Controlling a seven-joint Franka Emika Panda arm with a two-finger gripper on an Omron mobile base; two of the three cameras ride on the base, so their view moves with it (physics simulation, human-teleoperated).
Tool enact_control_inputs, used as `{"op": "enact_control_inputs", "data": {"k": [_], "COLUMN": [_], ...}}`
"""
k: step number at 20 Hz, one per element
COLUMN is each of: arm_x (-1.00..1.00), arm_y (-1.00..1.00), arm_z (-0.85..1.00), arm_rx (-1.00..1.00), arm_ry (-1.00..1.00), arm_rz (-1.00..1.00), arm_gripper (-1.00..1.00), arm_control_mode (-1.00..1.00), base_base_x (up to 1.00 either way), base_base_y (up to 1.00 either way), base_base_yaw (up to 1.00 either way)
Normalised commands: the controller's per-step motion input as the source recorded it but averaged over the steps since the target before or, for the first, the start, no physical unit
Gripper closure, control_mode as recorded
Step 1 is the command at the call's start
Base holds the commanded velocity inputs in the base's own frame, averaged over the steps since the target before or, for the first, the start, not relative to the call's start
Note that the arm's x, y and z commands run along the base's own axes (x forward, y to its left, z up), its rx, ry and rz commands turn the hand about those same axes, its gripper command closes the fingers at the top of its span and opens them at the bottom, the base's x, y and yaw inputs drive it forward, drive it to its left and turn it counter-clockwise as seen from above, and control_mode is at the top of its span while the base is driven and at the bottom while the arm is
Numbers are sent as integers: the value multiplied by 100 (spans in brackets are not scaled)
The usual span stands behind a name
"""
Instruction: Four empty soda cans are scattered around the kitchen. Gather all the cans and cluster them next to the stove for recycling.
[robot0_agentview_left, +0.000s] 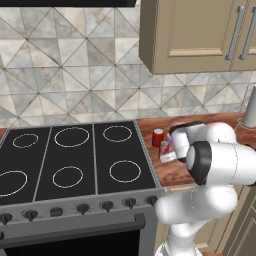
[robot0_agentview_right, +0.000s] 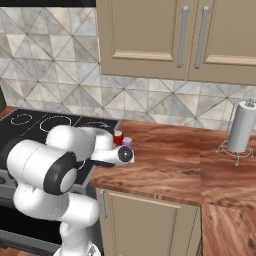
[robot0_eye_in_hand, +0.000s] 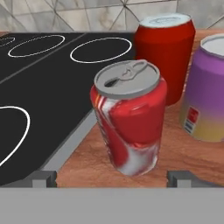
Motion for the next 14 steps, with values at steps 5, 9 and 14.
{"op": "enact_control_inputs", "data": {"k": [5,9,14], "arm_x": [-21,-27,-32], "arm_y": [-7,-16,-21], "arm_z": [31,40,42], "arm_rx": [0,1,2], "arm_ry": [16,9,5], "arm_rz": [0,0,0], "arm_gripper": [-100,-100,-100], "arm_control_mode": [-100,-100,-100], "base_base_x": [0,0,0], "base_base_y": [0,0,0], "base_base_yaw": [0,0,0]}}
